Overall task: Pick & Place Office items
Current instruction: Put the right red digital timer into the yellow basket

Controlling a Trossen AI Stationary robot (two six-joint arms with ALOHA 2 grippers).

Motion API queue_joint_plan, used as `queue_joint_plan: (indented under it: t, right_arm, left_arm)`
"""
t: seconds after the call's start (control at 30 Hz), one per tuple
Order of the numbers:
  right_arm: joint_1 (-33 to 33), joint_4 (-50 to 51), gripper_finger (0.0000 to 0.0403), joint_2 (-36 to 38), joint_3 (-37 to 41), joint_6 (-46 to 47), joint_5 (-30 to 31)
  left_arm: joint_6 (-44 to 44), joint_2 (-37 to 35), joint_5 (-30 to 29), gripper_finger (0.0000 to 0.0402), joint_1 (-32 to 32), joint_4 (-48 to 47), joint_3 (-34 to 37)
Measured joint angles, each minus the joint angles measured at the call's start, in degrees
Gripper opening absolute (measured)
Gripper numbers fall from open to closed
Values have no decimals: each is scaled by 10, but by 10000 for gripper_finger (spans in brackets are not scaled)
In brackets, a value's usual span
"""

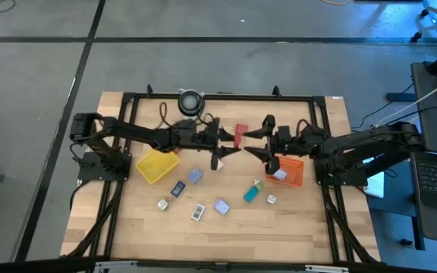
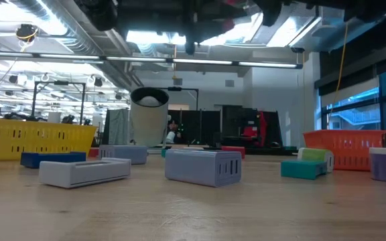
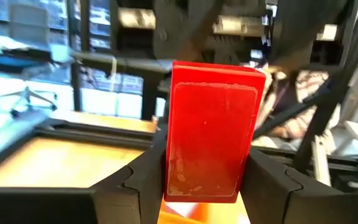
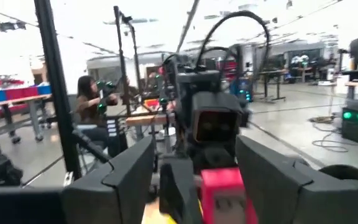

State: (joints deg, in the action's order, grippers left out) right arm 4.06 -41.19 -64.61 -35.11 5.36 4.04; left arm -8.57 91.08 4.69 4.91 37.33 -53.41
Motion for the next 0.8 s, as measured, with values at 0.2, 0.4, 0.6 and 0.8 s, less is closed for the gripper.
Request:
queue_joint_plan:
  t: [0.2,0.4,0.6,0.8]
  right_arm:
    - [-9,42,236,45,0,10,16]
    - [-11,165,225,100,0,25,58]
    - [-11,318,218,186,0,32,53]
    - [-11,418,217,275,0,14,61]
  left_arm:
    - [23,-121,3,160,34,-158,0]
    - [-22,-288,-33,171,53,-371,-1]
    - [-57,-453,-134,166,27,-558,5]
    - [-42,-569,-212,161,-51,-502,113]
